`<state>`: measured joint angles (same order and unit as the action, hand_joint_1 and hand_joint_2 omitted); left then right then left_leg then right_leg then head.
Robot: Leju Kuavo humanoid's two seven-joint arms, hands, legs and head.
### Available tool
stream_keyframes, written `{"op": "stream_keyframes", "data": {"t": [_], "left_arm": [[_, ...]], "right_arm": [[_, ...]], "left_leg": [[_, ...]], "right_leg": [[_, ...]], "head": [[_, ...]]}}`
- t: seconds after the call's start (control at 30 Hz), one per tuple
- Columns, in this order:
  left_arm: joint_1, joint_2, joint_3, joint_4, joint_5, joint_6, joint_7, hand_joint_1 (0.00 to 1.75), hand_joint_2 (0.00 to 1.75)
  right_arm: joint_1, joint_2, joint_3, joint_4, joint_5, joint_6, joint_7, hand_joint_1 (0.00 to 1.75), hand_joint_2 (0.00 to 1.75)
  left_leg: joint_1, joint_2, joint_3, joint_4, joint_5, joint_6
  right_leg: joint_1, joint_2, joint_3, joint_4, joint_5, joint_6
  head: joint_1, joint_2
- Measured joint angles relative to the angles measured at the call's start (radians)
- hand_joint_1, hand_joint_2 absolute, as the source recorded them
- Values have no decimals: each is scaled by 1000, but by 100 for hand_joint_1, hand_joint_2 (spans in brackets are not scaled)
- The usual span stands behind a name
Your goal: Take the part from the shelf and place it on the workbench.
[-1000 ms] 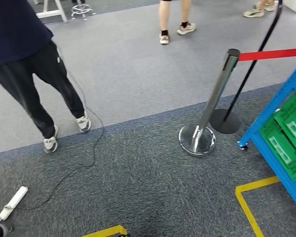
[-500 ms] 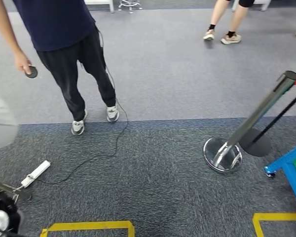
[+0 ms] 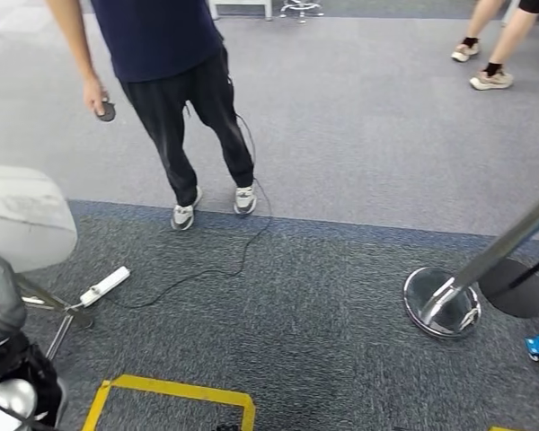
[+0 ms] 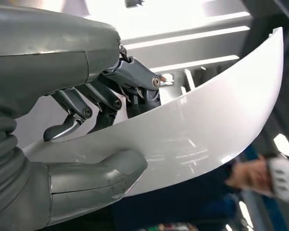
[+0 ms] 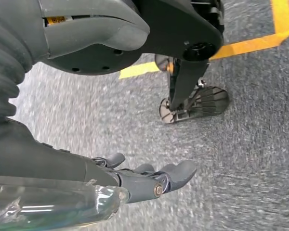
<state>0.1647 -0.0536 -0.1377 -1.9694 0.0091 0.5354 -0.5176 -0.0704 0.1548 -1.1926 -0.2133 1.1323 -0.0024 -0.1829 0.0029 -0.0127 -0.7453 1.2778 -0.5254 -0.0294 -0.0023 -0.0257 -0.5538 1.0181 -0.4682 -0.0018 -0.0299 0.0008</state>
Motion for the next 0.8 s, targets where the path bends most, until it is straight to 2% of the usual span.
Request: {"op": "stream_keyframes", "data": {"t": [0.03,0.07,0.13,0.17,0.2,0.27,0.3,0.33,0.4,0.43,0.47,0.5,0.53,0.57,0.63,0.67,0.7,0.77,0.8], "left_arm": [[22,4,14,-10,17,-9,-2,175,175],[40,8,27,-19,29,-17,-4,175,175],[58,13,49,-37,40,-26,-7,175,175],[64,15,56,-43,42,-29,-7,175,175],[71,15,63,-49,43,-30,-8,175,175],[92,15,82,-61,48,-36,-11,175,175],[106,14,95,-70,54,-43,-16,175,175],[118,11,110,-79,62,-55,-23,175,175],[135,4,141,-94,76,-84,-34,175,175],[140,0,155,-97,80,-99,-37,175,175],[145,-5,168,-99,82,-111,-39,175,175],[149,-9,179,-100,83,-119,-40,175,175],[152,-14,188,-100,82,-125,-40,175,175],[153,-18,195,-100,80,-129,-41,175,175],[153,-25,205,-100,75,-133,-43,175,175],[153,-27,209,-100,74,-135,-45,175,175],[152,-29,211,-100,73,-136,-46,175,175],[154,-30,217,-100,72,-137,-47,175,175],[155,-31,219,-100,72,-138,-47,175,175]], "right_arm": [[0,1,4,0,4,-2,-3,0,175],[-1,2,8,0,6,-4,-4,0,175],[-3,5,12,0,9,-6,-6,0,175],[-3,6,14,1,10,-6,-6,0,175],[-4,6,17,1,13,-6,-7,0,175],[-9,7,23,1,20,-6,-8,0,175],[-11,8,27,1,23,-8,-8,0,175],[-13,8,30,1,24,-10,-5,0,175],[-13,9,34,3,26,-14,11,0,175],[-10,9,34,4,26,-15,23,0,175],[-7,9,34,4,26,-15,36,0,175],[-4,9,34,5,26,-16,49,0,175],[-1,9,34,5,25,-16,60,0,175],[0,9,34,6,25,-17,67,0,175],[0,10,34,6,23,-18,76,0,175],[-1,10,34,7,23,-18,79,0,175],[-1,11,34,7,23,-19,81,0,175],[-2,13,34,8,22,-20,83,0,175],[-3,14,34,8,22,-21,84,0,175]], "left_leg": [[0,2,13,-22,19,1],[-1,12,45,-78,49,3],[-8,69,121,-212,96,10],[-12,91,145,-256,105,15],[-15,103,156,-278,105,20],[-14,76,157,-286,104,30],[-11,63,157,-287,105,34],[-8,51,158,-289,106,40],[-4,26,159,-290,108,48],[-3,11,159,-290,108,51],[-3,-5,159,-290,108,52],[-3,-22,159,-289,108,52],[-3,-39,160,-289,109,52],[-3,-55,162,-289,109,51],[-3,-84,164,-287,109,46],[-3,-96,162,-286,110,41],[-2,-106,160,-286,111,35],[1,-125,154,-290,117,21],[1,-118,151,-287,115,16]], "right_leg": [[0,-14,1,0,-1,0],[1,-27,2,0,-3,1],[6,-52,8,1,-10,6],[10,-65,11,2,-14,11],[14,-78,15,1,-19,16],[16,-103,24,-2,-26,24],[14,-95,25,3,-34,29],[12,-73,17,25,-49,34],[7,-9,-32,135,-108,43],[6,10,-67,208,-139,45],[6,18,-98,267,-158,46],[6,22,-115,293,-157,46],[6,24,-112,277,-135,45],[5,31,-91,222,-97,43],[0,72,-28,77,-29,40],[-2,89,-7,28,-13,38],[-2,100,5,5,-10,36],[0,85,11,0,-8,27],[0,74,13,-3,-4,20]], "head": [[0,0],[0,0],[-2,0],[-1,0],[0,0],[3,0],[4,0],[7,0],[13,0],[14,0],[14,0],[14,0],[14,0],[14,0],[14,0],[14,0],[13,0],[13,0],[13,0]]}}
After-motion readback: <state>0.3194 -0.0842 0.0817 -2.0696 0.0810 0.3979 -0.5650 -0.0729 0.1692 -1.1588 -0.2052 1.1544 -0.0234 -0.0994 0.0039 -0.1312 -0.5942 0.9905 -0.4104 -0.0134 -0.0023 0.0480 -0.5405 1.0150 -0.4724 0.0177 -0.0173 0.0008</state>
